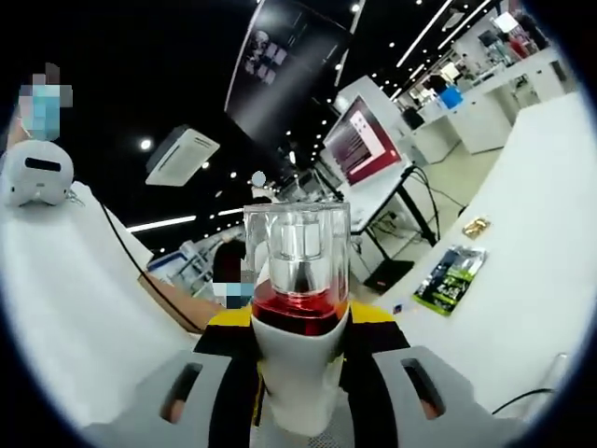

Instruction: Arrange the skincare products in the storage area until every visible bottle or jar stands upright without overlapping.

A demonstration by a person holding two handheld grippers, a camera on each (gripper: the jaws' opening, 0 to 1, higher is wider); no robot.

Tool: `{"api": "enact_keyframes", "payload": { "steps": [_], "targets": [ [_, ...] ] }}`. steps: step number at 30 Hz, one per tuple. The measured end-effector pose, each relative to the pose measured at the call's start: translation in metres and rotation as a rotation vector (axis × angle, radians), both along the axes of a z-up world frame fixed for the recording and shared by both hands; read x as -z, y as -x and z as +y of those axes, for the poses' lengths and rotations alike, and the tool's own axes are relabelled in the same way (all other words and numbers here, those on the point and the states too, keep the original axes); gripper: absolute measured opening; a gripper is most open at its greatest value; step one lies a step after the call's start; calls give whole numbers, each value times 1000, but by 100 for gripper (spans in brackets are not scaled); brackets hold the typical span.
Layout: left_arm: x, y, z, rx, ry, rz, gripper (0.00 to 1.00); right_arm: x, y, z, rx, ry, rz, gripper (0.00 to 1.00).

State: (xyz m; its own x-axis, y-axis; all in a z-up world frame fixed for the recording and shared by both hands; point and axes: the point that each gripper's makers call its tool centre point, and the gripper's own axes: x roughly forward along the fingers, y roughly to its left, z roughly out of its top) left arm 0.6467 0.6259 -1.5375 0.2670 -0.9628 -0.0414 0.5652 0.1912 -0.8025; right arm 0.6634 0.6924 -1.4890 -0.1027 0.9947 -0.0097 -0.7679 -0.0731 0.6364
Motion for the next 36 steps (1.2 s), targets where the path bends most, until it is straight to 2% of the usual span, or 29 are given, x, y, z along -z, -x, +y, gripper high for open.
{"api": "enact_keyframes", "payload": {
  "steps": [3,4,8,14,15,16,22,24,28,30,36],
  "targets": [
    [-8,11,-4,69,60,23,44,-6,8,2,-48,-57,25,32],
    [-11,13,-4,84,76,28,40,-5,9,2,-56,-61,36,32],
    [-10,12,-3,85,81,34,40,-6,12,5,-75,-77,36,32],
    [-12,14,-1,95,96,30,38,-7,13,9,-86,-100,78,32],
    [-13,15,-1,90,81,-1,37,-6,14,9,-88,-99,86,32],
    [-13,16,-1,89,77,-9,36,-5,14,9,-87,-97,108,32],
    [-9,13,0,75,54,-13,34,-1,9,8,-56,-104,151,33],
    [-7,12,-1,64,34,-21,34,0,9,9,-50,-95,147,33],
    [1,9,-1,40,-31,-36,33,9,7,14,-22,-27,115,32],
    [5,7,-1,26,-63,-42,33,12,5,15,-7,-13,126,32],
    [11,-3,3,-37,-104,-38,33,16,-11,15,99,31,116,31]
  ]
}}
